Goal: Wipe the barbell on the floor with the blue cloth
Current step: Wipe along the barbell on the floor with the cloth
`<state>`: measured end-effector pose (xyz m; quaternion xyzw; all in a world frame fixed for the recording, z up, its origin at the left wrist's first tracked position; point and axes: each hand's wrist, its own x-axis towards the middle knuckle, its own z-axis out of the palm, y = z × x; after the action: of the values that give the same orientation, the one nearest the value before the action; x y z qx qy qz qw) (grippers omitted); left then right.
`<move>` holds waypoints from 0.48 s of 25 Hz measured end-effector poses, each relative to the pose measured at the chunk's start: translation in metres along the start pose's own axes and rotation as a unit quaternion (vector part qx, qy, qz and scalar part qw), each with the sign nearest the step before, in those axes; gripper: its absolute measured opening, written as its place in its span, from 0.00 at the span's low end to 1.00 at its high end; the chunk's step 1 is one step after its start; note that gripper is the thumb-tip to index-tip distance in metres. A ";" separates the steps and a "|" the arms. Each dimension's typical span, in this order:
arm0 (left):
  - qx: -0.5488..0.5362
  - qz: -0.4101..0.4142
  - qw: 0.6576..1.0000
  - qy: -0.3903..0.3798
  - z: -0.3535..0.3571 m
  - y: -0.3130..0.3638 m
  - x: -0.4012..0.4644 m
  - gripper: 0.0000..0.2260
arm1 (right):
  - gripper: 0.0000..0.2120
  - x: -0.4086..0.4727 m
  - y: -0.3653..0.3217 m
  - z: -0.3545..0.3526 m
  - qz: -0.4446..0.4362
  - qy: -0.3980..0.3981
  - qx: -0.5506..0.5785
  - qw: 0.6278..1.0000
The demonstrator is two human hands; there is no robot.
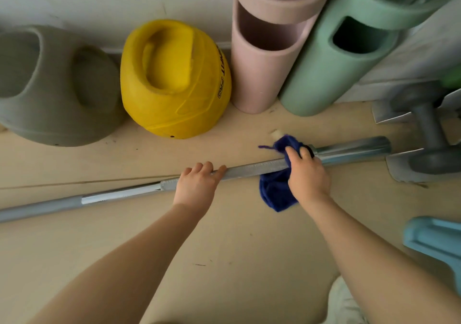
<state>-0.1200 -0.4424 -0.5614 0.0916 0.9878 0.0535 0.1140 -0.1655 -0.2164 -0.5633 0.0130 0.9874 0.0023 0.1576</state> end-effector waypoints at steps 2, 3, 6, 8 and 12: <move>-0.003 -0.019 0.999 -0.041 0.004 0.001 0.000 0.27 | 0.20 0.001 -0.015 -0.003 0.055 -0.031 0.066 0.996; 0.003 -0.026 0.999 -0.047 0.006 0.001 0.000 0.27 | 0.19 0.000 -0.022 -0.004 0.038 -0.049 0.080 0.995; 0.002 -0.029 0.998 -0.049 0.006 0.001 0.002 0.27 | 0.20 -0.001 -0.005 -0.005 0.016 -0.032 0.092 0.995; -0.002 -0.038 0.998 -0.049 0.007 0.001 0.004 0.28 | 0.22 -0.005 0.001 -0.006 0.047 -0.018 0.096 0.994; 0.004 -0.052 0.997 -0.055 0.006 0.005 0.006 0.27 | 0.28 -0.017 -0.039 0.000 -0.116 -0.091 0.091 0.985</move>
<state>-0.1235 -0.4364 -0.5677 0.0430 0.9836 0.0388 0.1706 -0.1504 -0.2558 -0.5579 -0.0875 0.9597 -0.1075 0.2444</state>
